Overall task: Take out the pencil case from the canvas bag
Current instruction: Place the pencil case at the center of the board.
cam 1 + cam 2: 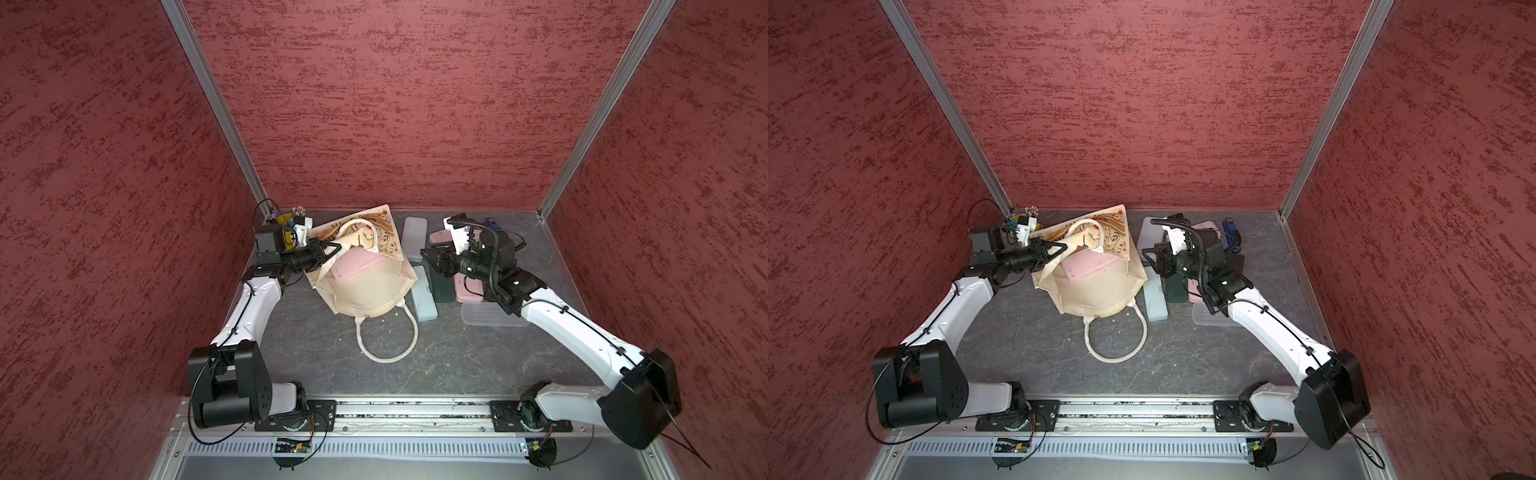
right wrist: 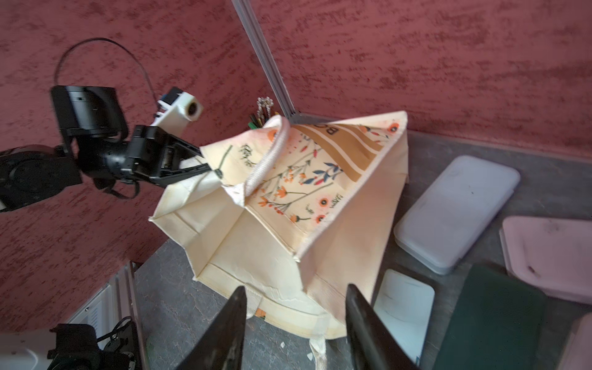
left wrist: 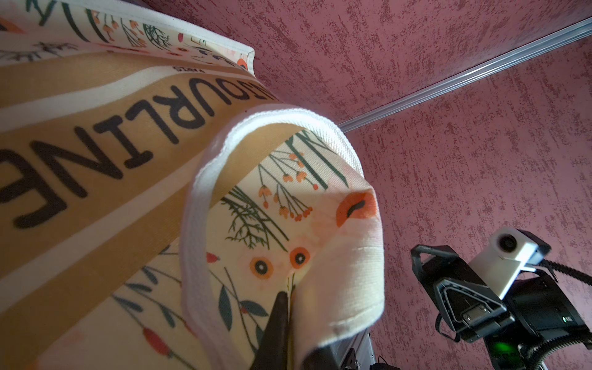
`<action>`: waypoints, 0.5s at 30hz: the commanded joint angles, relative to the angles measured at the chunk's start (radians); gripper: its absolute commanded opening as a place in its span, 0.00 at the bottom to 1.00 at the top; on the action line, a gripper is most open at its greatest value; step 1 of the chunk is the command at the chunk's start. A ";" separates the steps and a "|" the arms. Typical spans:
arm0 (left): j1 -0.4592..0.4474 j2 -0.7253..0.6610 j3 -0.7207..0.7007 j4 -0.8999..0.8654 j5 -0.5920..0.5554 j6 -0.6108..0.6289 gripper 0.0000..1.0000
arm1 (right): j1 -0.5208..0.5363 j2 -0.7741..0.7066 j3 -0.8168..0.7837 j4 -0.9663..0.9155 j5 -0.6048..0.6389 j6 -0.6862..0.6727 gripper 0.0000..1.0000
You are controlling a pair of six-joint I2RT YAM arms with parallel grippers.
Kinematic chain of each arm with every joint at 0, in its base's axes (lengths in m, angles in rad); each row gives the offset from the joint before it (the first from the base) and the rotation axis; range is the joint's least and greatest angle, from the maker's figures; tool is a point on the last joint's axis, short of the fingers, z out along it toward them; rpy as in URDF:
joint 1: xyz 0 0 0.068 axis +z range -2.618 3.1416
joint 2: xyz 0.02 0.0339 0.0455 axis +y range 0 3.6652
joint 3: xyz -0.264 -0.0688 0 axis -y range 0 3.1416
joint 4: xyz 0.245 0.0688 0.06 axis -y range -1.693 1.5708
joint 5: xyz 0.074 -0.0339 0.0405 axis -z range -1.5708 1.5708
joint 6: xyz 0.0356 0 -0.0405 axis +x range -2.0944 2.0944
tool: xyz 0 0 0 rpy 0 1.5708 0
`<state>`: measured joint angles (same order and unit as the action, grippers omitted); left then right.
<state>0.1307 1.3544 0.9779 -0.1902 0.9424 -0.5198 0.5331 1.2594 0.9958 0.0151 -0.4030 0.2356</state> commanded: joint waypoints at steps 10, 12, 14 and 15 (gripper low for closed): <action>0.000 -0.005 -0.010 0.031 0.019 -0.018 0.03 | 0.105 -0.154 -0.117 0.182 -0.061 -0.170 0.56; 0.000 -0.003 -0.010 0.031 0.022 -0.018 0.03 | 0.118 -0.149 -0.114 0.171 -0.045 -0.181 0.56; 0.000 -0.002 -0.011 0.032 0.023 -0.022 0.03 | 0.132 -0.139 -0.107 0.156 -0.030 -0.195 0.56; 0.000 -0.001 -0.012 0.032 0.023 -0.020 0.03 | 0.142 -0.130 -0.102 0.146 -0.023 -0.204 0.56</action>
<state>0.1299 1.3548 0.9779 -0.1787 0.9424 -0.5259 0.6533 1.1206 0.8841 0.1543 -0.4404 0.0772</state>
